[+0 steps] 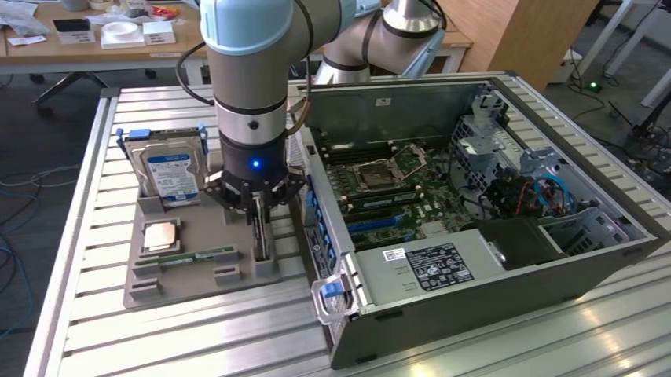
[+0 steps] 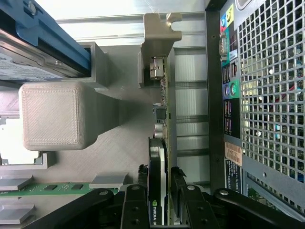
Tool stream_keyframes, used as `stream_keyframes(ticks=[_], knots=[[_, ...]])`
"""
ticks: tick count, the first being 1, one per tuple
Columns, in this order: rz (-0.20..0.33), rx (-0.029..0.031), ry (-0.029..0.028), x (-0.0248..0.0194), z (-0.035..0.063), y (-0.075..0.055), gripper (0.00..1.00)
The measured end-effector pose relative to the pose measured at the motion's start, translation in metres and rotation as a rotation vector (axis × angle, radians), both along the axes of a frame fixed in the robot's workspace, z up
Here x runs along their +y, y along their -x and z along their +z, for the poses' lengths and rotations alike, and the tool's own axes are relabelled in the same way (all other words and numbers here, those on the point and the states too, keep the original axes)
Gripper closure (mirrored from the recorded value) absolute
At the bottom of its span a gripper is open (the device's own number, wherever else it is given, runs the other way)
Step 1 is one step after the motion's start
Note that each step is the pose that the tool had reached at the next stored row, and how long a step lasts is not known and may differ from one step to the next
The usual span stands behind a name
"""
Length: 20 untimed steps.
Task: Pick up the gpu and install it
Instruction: 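Pick up the gpu and move the gpu toward the slot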
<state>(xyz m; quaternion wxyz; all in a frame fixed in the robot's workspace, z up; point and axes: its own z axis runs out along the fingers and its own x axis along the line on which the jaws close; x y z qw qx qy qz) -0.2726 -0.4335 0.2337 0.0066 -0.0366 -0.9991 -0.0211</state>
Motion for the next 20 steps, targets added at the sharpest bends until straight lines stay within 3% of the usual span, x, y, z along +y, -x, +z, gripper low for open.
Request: stream_keyframes(ticks=[2, 20], knots=[[0.000, 0.0001, 0.0000, 0.0000, 0.0000, 0.0000, 0.74], [0.000, 0.0000, 0.0000, 0.0000, 0.0000, 0.0000, 0.74]])
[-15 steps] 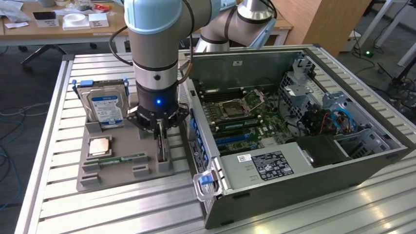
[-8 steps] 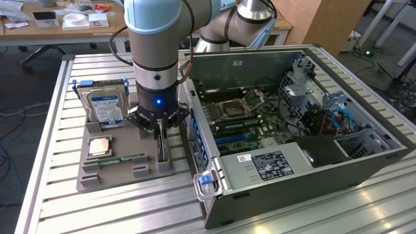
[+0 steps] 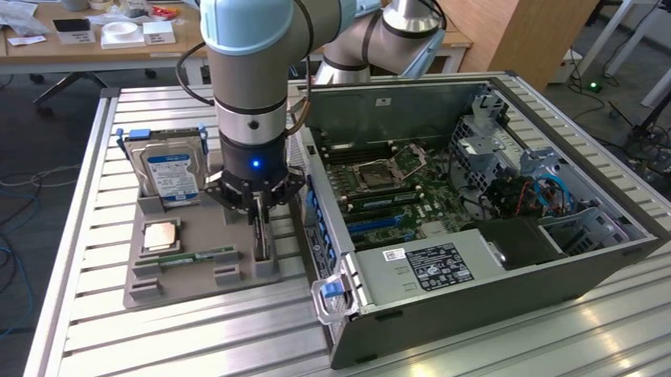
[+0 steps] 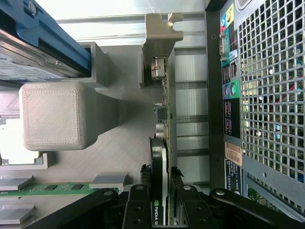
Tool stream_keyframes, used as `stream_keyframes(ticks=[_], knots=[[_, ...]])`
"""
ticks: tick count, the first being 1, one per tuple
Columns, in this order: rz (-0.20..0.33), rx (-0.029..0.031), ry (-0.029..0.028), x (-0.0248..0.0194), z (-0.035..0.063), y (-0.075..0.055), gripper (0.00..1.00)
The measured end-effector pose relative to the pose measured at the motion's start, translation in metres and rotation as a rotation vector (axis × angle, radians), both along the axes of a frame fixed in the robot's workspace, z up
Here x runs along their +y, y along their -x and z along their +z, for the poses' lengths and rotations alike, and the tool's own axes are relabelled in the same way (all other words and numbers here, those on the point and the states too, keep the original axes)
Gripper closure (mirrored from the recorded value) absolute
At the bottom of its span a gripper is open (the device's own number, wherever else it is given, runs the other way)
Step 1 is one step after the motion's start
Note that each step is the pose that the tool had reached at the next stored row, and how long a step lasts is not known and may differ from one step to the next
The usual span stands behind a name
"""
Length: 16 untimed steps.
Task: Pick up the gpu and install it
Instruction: 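Pick up the gpu and move the gpu toward the slot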
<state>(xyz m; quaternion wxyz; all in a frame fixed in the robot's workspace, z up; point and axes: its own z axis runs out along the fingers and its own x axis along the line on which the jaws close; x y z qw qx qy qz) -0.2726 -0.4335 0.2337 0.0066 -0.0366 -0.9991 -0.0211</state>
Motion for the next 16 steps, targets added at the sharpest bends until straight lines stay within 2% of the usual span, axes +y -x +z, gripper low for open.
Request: stream_keyframes(ticks=[16], knots=[[0.032, 0.0000, 0.0000, 0.0000, 0.0000, 0.0000, 0.74]])
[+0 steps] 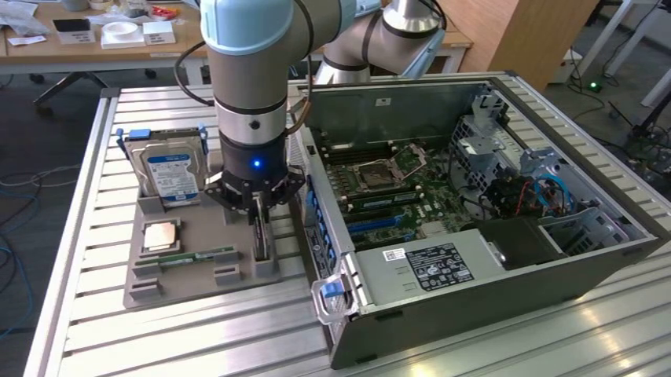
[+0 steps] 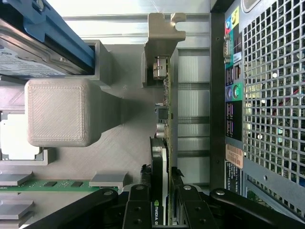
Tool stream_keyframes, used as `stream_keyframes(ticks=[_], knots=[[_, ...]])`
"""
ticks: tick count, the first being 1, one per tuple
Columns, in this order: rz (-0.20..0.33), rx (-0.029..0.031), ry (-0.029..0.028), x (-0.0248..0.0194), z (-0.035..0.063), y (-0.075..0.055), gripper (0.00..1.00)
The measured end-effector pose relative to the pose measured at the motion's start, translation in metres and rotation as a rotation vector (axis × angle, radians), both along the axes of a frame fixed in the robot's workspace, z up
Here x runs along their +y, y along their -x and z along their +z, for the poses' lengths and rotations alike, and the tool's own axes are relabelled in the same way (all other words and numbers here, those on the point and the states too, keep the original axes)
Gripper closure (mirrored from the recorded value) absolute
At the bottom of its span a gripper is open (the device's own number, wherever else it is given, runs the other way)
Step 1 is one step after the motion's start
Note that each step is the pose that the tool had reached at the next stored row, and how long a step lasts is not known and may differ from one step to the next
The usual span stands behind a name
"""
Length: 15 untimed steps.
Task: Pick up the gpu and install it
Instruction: 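Pick up the gpu and move the gpu toward the slot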
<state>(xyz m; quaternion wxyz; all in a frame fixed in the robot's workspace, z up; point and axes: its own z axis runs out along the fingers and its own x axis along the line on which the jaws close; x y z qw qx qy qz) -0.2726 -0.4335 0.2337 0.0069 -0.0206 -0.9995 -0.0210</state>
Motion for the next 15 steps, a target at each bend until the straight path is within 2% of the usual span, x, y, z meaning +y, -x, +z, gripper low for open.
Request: stream_keyframes(ticks=[15], knots=[[0.007, -0.0001, -0.0001, 0.0001, 0.0005, 0.0000, 0.74]])
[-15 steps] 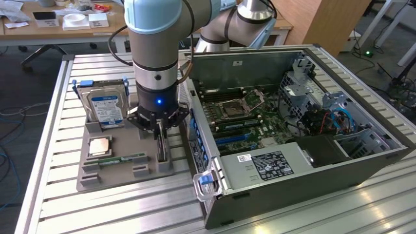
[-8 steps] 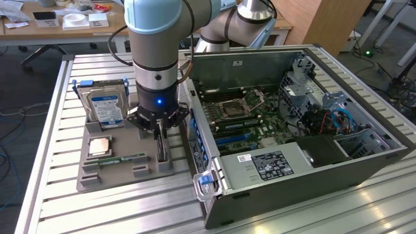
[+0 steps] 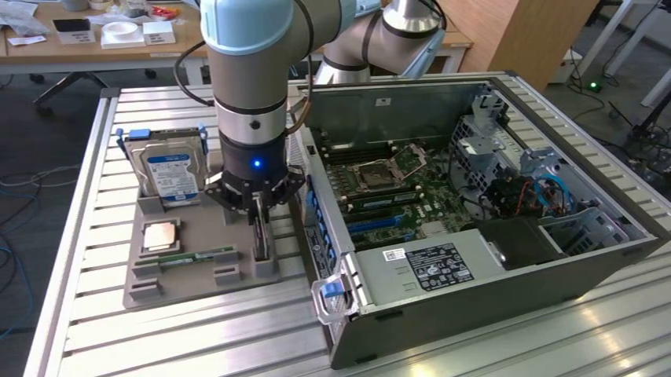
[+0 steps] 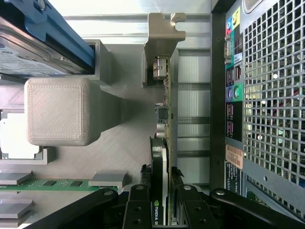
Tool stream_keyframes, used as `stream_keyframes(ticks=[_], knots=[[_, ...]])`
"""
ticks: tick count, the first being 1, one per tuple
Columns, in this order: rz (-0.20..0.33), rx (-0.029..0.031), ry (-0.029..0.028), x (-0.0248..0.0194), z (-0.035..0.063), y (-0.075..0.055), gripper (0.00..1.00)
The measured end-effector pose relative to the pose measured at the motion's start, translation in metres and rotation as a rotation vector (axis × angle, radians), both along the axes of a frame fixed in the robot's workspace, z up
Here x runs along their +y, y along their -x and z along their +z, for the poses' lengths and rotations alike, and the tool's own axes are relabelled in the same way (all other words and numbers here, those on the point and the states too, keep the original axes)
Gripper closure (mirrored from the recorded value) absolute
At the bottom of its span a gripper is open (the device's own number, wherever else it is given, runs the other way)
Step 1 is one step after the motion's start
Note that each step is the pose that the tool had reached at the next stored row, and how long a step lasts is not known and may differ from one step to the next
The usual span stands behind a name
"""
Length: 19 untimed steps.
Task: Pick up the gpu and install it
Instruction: 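Pick up the gpu and move the gpu toward the slot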
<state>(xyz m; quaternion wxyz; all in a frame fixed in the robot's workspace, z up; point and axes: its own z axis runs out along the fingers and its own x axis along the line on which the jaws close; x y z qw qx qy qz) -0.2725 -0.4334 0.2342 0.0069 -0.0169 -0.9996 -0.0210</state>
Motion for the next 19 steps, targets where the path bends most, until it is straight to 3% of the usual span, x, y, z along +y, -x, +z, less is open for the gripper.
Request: stream_keyframes(ticks=[9, 19], knots=[[0.000, 0.0000, 0.0000, -0.0001, 0.0138, 0.000, 0.74], [0.000, 0.0001, -0.0004, -0.0001, 0.0499, 0.000, 0.74]])
